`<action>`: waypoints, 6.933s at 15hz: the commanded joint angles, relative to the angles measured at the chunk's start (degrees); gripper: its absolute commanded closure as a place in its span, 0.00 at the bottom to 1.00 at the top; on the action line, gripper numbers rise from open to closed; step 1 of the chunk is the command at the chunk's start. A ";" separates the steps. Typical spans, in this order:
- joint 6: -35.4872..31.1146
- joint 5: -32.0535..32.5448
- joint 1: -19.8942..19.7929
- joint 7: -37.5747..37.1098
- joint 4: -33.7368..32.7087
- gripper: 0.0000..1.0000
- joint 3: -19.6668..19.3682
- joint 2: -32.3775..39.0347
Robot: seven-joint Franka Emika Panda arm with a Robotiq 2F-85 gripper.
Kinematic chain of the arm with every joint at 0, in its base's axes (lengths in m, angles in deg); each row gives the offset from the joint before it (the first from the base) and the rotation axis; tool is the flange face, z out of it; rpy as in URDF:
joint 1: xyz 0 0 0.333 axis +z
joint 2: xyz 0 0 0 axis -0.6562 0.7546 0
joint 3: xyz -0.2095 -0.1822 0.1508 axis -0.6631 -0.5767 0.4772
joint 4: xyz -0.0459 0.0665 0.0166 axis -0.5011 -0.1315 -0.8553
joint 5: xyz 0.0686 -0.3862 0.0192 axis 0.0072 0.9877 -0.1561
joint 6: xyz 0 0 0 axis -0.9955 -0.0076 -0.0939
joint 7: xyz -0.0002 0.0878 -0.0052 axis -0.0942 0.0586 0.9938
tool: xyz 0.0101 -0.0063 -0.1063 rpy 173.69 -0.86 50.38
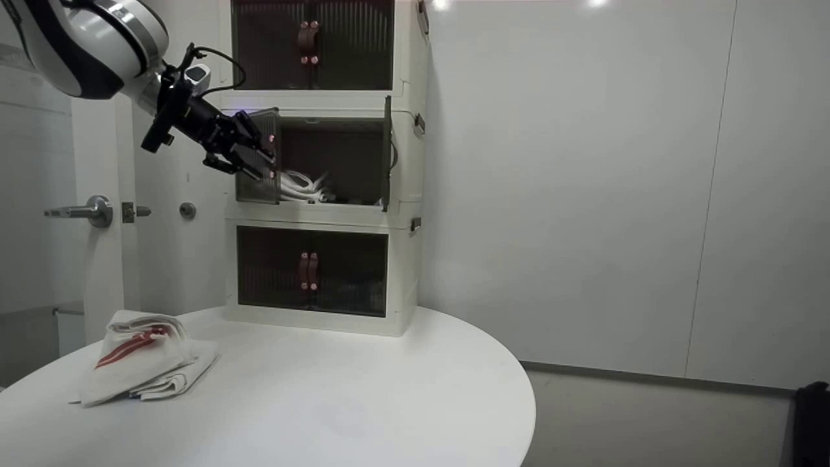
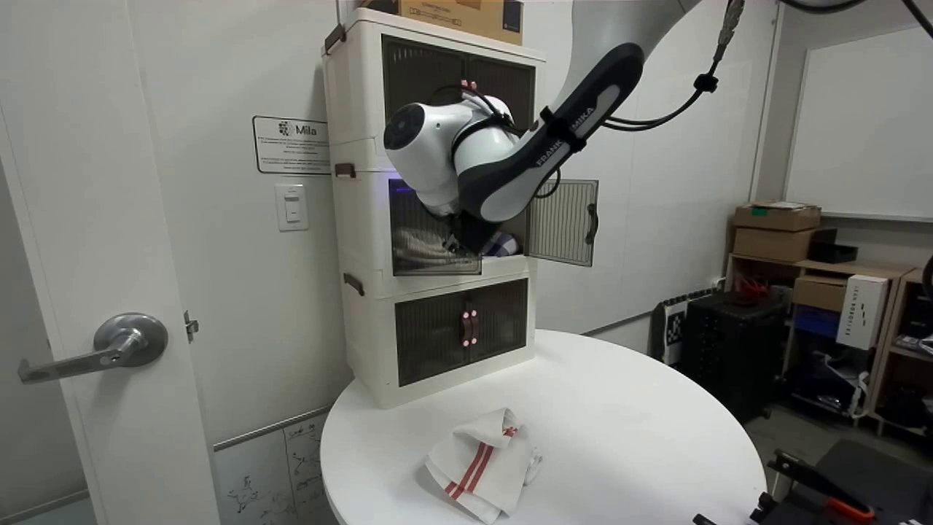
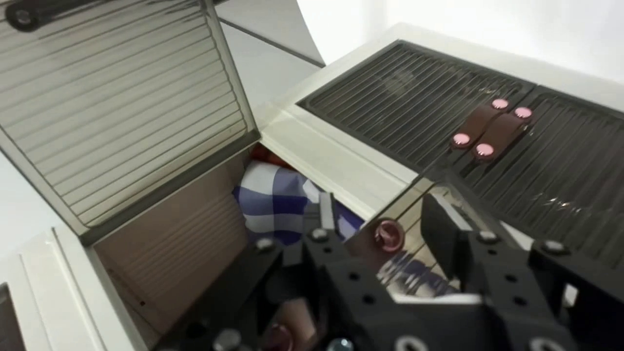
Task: Open the middle left cabinet door
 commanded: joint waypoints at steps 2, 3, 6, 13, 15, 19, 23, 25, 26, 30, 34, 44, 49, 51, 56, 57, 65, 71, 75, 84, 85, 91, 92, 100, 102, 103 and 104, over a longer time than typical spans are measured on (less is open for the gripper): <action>-3.26 -1.16 -0.26 2.00 7.83 0.12 0.69 -3.07; -3.54 -1.47 -0.24 2.42 8.55 0.05 0.92 -3.30; -5.89 -6.68 -1.19 7.72 11.03 0.00 2.15 -5.37; 1.82 -28.85 -0.73 35.97 12.66 0.00 2.80 -16.31; 7.90 -29.69 -0.32 39.46 10.20 0.00 2.37 -18.20; 14.85 -27.56 -1.08 42.74 4.81 0.00 1.87 -18.42; 15.40 -27.70 -2.18 46.38 -0.69 0.00 0.90 -15.94; 15.18 -27.95 -2.72 48.50 -3.63 0.00 0.27 -14.40; 14.88 -28.29 -2.97 49.98 -5.02 0.00 0.01 -13.63; 14.32 -32.15 -4.00 60.12 -11.95 0.00 -0.57 -9.94; 14.98 -35.61 -4.22 67.32 -17.30 0.00 -0.74 -6.50; 10.84 -37.37 -4.08 76.10 -21.26 0.00 -1.08 -2.07; 7.33 -39.99 -4.64 77.11 -21.05 0.00 -1.02 -1.33; 6.02 -41.42 -4.80 77.47 -20.63 0.00 -1.08 -1.14; 5.07 -45.66 -4.59 76.03 -20.14 0.00 -0.96 -1.08; 5.06 -46.57 -4.57 75.95 -20.06 0.00 -0.87 -1.22; 7.48 -54.12 -2.45 67.61 -19.23 0.00 -0.31 -3.26; 11.51 -54.40 -0.36 53.71 -19.55 0.00 -0.81 -4.20; 12.23 -54.81 0.45 49.06 -19.66 0.00 -0.54 -3.91; 13.43 -57.22 3.04 43.35 -20.69 0.00 0.26 -2.46; 13.29 -57.20 3.35 42.80 -20.74 0.00 0.32 -2.37; 13.27 -57.85 3.88 40.88 -20.54 0.00 0.34 -3.33; 14.45 -57.73 3.94 39.67 -20.89 0.00 0.08 -3.66; 22.71 -57.41 1.91 36.57 -20.61 0.00 -1.11 -11.04; 21.98 -58.21 1.29 37.43 -20.34 0.00 -0.75 -12.88; 21.53 -58.51 1.06 37.87 -20.04 0.00 -0.68 -13.73; 21.11 -58.62 0.86 37.99 -19.73 0.00 -0.70 -14.53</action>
